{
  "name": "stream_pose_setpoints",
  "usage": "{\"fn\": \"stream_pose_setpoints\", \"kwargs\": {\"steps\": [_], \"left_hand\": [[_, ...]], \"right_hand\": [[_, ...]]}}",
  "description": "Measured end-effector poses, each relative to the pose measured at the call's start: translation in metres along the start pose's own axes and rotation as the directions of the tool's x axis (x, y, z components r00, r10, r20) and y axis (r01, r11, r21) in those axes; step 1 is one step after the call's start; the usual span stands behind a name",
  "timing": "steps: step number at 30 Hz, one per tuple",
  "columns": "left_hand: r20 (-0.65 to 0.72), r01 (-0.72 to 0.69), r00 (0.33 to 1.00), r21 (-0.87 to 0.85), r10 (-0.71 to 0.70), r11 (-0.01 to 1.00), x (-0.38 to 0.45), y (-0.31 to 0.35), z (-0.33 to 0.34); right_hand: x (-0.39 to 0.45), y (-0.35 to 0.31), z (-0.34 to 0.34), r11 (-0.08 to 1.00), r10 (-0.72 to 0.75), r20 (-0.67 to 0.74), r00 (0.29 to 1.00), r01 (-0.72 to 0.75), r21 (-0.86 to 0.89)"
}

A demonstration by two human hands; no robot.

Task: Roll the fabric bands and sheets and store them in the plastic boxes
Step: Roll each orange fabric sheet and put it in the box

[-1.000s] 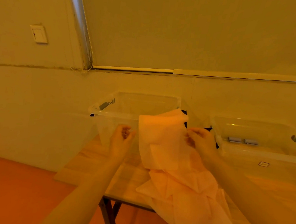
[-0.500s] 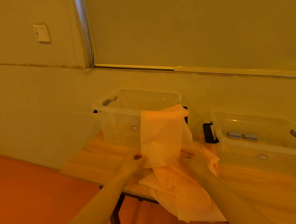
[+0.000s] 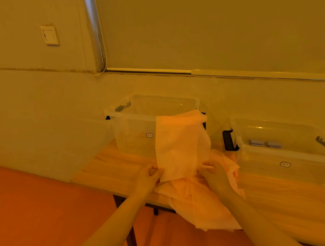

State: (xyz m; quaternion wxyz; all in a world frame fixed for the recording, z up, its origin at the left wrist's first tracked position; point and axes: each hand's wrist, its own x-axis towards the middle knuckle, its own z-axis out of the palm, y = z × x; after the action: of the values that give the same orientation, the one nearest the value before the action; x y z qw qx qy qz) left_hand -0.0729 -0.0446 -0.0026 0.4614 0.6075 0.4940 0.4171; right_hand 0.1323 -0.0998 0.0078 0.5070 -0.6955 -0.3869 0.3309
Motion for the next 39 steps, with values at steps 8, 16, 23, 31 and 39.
{"fn": "stream_pose_setpoints", "kwargs": {"steps": [8,16,23,31,39], "left_hand": [[0.064,0.058,0.997,-0.117,-0.051,0.991,-0.007,0.002,-0.009],[0.093,0.087,0.993,-0.102,-0.078,0.991,-0.001,-0.002,-0.015],[-0.038,0.023,0.999,-0.153,-0.029,0.988,-0.008,-0.004,-0.008],[-0.001,-0.090,0.996,-0.114,0.091,0.989,-0.030,-0.017,0.002],[0.083,-0.029,0.996,-0.073,0.035,0.997,-0.039,-0.027,-0.007]], "right_hand": [[0.013,-0.001,0.017,0.998,0.041,0.008,0.999,-0.040,-0.044],[0.016,0.007,0.021,0.996,0.085,0.003,0.996,-0.084,-0.021],[-0.002,0.013,0.000,0.998,-0.062,0.086,0.994,0.060,0.031],[-0.027,0.028,-0.021,0.995,-0.101,0.158,0.982,0.097,0.035],[-0.038,0.040,-0.034,0.995,-0.082,0.176,0.981,0.071,0.065]]}}
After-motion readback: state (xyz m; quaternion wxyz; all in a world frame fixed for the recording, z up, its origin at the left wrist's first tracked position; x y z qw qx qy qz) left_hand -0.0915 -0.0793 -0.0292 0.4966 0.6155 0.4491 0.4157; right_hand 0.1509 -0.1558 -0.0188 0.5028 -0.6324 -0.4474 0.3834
